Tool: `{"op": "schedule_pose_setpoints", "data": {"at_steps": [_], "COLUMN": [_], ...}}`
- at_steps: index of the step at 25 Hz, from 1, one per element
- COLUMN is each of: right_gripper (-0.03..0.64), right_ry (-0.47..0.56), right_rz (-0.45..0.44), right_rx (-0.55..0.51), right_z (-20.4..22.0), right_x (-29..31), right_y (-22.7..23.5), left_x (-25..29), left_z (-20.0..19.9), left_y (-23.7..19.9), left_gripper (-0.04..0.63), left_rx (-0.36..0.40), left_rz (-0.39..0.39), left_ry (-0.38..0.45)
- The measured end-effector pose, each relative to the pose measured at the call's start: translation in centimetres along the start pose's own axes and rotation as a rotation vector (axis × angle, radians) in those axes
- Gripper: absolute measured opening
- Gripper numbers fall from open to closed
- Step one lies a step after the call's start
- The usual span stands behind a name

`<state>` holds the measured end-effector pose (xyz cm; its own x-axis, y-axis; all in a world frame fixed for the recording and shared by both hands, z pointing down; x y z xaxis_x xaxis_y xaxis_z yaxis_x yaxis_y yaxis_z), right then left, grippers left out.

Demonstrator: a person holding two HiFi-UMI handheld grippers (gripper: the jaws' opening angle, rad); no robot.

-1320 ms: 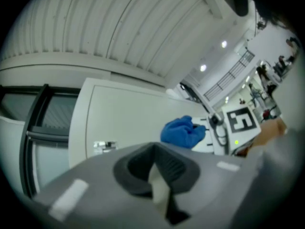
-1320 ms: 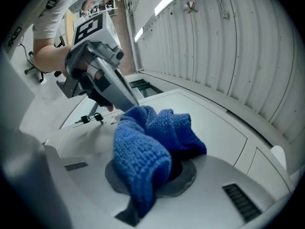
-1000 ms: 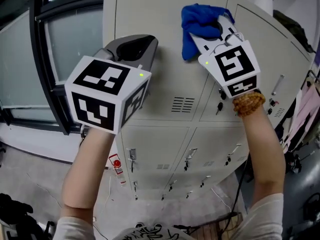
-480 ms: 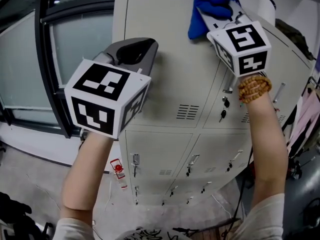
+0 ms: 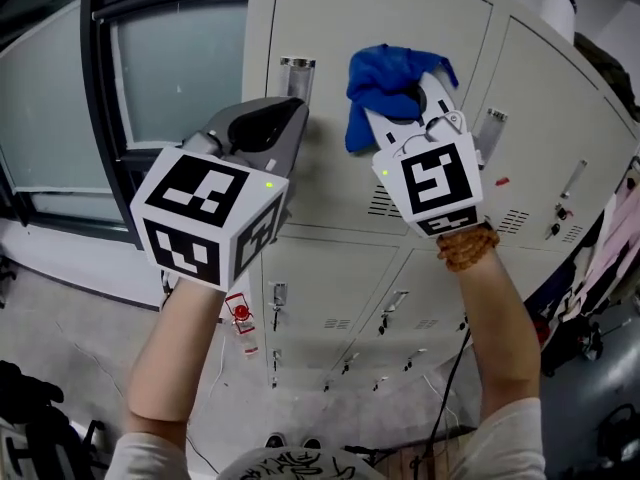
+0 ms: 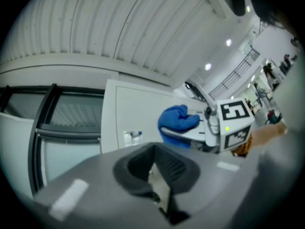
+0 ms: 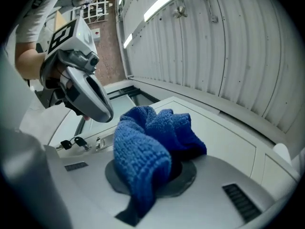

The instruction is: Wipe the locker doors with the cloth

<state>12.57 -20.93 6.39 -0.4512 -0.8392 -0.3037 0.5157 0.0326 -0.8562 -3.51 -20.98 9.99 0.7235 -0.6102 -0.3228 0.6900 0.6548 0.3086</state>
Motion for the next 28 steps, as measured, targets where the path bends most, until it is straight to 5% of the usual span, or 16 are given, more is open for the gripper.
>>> {"op": "schedule_pose_setpoints", "data": {"at_steps": [9,14,19,24,28], "right_gripper": [0.033,0.033,0.033,0.032,0.032], "right_ry": [0.009,0.065,0.095,0.04,0.034], "right_rz": [0.026,0.019,0.019,0.034,0.012], "right_rx": [0.31,0.501,0.671,0.833,0.851], "right_z": [2.1,0.9,0.5,2.4,2.5], "right_x": [-6.2,-12.0,-16.5,-18.9,-18.7], "right_y": [-5.0,-8.4,-12.3,-15.8,-16.8], "left_x": [-2.6,-5.1,-8.2,-9.2,-8.8], "left_z": [4.3,6.1,8.7,11.9,12.8], "left_y": [3.4,7.4,9.8,12.0,13.5], "left_gripper": [0.003,0.003,0.003,0.003,0.003], "left_rx": [-0.073,0.029,-0.112,-0.142,-0.166], "left_rz": [0.028,0.008,-0.005,0.01,0.037], "left_ry": [-0.019,0.004,0.011,-0.06,-0.094]}}
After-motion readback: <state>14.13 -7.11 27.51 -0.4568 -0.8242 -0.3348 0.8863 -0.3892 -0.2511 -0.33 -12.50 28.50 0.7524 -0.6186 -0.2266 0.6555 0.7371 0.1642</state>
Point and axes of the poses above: the fingertips, and each gripper's own axes: x forward along the fingers, y to its right, z out of its underside, the point moved 9 cm from there along -x, backward along the fingers, and after that the axes turned 2 degrees about y, right-handed, at the moved point
